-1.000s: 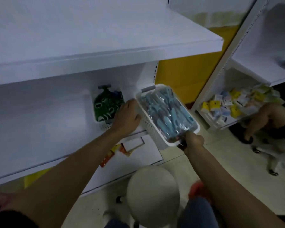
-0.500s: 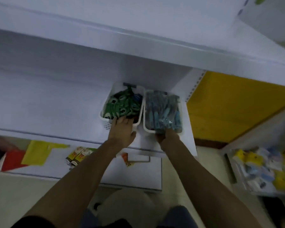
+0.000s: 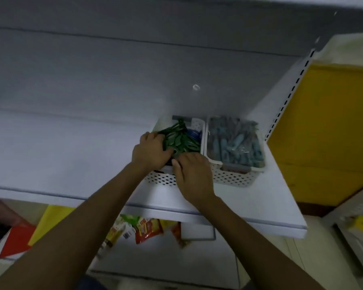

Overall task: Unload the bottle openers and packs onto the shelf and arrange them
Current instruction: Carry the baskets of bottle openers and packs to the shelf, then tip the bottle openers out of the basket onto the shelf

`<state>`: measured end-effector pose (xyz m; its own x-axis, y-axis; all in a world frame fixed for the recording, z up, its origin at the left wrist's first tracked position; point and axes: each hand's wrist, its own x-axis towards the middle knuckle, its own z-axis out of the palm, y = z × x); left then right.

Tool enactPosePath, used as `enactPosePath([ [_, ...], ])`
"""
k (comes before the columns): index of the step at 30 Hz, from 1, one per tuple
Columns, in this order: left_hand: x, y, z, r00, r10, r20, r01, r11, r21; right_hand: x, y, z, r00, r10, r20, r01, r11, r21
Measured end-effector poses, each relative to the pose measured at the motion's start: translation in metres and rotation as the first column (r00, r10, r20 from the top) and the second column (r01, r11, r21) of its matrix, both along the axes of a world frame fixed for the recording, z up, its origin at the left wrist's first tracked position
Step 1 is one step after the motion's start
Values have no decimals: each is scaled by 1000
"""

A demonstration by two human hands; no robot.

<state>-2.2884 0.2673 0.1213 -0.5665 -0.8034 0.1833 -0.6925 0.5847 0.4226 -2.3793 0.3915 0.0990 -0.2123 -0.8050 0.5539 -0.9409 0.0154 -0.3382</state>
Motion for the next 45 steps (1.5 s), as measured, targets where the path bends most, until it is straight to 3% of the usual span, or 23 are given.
enactPosePath([
  [5, -4, -40, -13, 966, -226, 128, 243, 961, -135, -5, -11, -27, 996, -73, -45, 59, 965, -255],
  [9, -3, -39, -18, 951, -305, -54, 283, 927, -246, 3, -16, -29, 993, -114, 2, 108, 934, -341],
  [13, 1, -35, -14, 913, -397, -98, 369, 903, -220, 6, -15, -26, 991, -137, 6, 130, 922, -365],
  [16, 6, -37, -12, 855, -272, -443, 265, 961, -78, 8, -16, -29, 987, -155, 49, 162, 915, -370],
  [18, 11, -40, -12, 766, -10, -642, 196, 956, 218, 10, -17, -30, 979, -193, 73, 206, 902, -379],
  [19, 13, -41, -14, 745, 121, -656, 200, 898, 392, 9, -19, -32, 972, -216, 90, 234, 893, -383],
  [21, 19, -43, -26, 741, 247, -624, 235, 776, 586, 9, -22, -35, 963, -254, 92, 269, 867, -420],
  [23, 24, -39, -25, 740, 273, -615, 269, 717, 643, 13, -22, -34, 964, -260, 56, 257, 855, -450],
  [30, 29, -33, -18, 819, 234, -523, 192, 748, 635, 23, -10, -20, 964, -247, 93, 263, 926, -269],
  [39, 29, -39, -21, 857, 217, -467, 189, 710, 678, 34, -4, -6, 944, -313, 108, 318, 947, -32],
  [43, 33, -40, -18, 851, 217, -478, 179, 736, 653, 52, -1, -6, 870, -403, 283, 452, 882, -135],
  [45, 37, -40, -16, 849, 215, -483, 192, 727, 660, 67, -2, -12, 711, -417, 565, 598, 782, -176],
])
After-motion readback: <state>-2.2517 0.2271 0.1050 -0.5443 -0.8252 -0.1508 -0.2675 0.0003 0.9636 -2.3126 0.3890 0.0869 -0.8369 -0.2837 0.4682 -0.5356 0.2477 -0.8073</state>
